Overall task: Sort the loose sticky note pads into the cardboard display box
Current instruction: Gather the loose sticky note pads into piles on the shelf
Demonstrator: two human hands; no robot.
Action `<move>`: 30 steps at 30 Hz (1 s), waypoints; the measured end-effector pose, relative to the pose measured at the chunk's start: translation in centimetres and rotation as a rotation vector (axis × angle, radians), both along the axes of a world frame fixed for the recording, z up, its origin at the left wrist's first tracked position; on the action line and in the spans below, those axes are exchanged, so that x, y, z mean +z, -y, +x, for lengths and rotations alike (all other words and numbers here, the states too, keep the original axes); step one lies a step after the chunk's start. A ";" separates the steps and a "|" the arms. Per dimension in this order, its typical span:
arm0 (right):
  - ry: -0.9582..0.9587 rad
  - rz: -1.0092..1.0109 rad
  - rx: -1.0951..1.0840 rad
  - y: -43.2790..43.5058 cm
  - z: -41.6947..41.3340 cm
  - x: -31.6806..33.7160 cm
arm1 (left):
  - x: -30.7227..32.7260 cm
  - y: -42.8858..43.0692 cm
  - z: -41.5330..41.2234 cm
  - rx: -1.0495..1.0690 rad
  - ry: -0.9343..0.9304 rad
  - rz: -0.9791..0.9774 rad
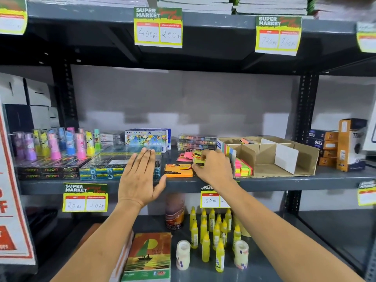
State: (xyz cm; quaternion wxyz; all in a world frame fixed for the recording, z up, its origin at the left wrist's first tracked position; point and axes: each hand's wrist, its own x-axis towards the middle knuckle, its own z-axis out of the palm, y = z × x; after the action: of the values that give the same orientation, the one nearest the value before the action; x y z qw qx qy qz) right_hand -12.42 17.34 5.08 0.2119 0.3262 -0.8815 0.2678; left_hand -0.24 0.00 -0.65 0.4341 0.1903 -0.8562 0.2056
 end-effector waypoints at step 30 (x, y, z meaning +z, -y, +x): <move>0.154 0.385 -0.030 4.2 -4.0 3.6 | 0.1 -0.1 0.1 -0.009 -0.001 0.002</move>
State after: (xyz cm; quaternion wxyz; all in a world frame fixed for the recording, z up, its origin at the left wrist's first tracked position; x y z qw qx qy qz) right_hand -16.44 13.11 8.68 0.0814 0.3259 -0.9348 0.1155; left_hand -0.12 0.11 -0.54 0.4354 0.1868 -0.8571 0.2025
